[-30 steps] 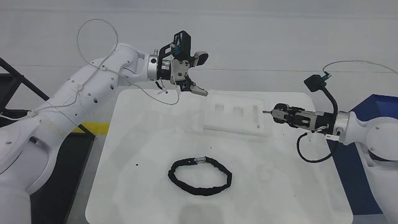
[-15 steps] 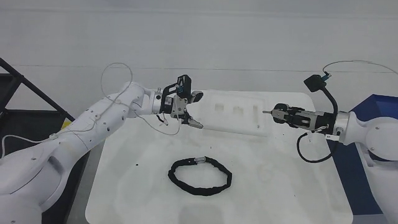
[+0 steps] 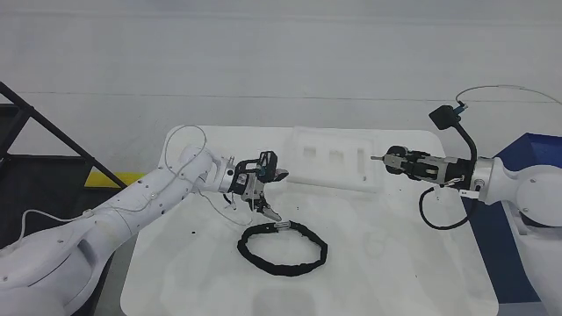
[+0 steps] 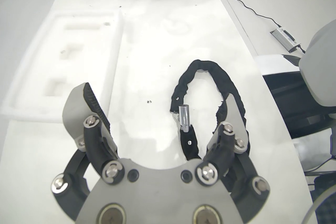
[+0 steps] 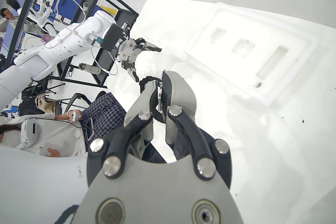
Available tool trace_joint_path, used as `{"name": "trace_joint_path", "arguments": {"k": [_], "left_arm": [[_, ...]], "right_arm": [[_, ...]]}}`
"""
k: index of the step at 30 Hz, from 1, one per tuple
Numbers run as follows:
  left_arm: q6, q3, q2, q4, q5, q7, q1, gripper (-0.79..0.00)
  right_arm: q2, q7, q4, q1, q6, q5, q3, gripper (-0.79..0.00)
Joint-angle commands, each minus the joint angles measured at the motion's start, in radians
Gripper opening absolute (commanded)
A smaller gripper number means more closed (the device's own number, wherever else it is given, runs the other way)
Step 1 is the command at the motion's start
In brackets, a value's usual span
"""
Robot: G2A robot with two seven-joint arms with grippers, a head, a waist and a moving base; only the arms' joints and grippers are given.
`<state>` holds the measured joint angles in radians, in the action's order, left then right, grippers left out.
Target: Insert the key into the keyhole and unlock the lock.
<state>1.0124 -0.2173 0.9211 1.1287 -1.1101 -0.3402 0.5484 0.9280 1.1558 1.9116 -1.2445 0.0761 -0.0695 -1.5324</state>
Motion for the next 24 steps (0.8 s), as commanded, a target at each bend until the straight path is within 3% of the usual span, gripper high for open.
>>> {"name": "trace_joint_path", "arguments": {"k": [1,5,8,24], "left_arm": [[0.0,0.003,0.002,-0.006,-0.021,-0.013,0.008,0.0],[0.0,0.011,0.011,-0.043,-0.054,0.013,0.016,0.0],[0.0,0.018,0.024,-0.083,-0.066,0.107,0.01,0.0],[0.0,0.018,0.024,-0.083,-0.066,0.107,0.01,0.0]], "right_arm": [[0.0,0.0,0.0,0.0,0.0,0.0,0.0,-0.785],[0.0,0.0,0.0,0.0,0.0,0.0,0.0,-0.785],[0.0,0.0,0.0,0.0,0.0,0.0,0.0,-0.785],[0.0,0.0,0.0,0.0,0.0,0.0,0.0,-0.785]]}}
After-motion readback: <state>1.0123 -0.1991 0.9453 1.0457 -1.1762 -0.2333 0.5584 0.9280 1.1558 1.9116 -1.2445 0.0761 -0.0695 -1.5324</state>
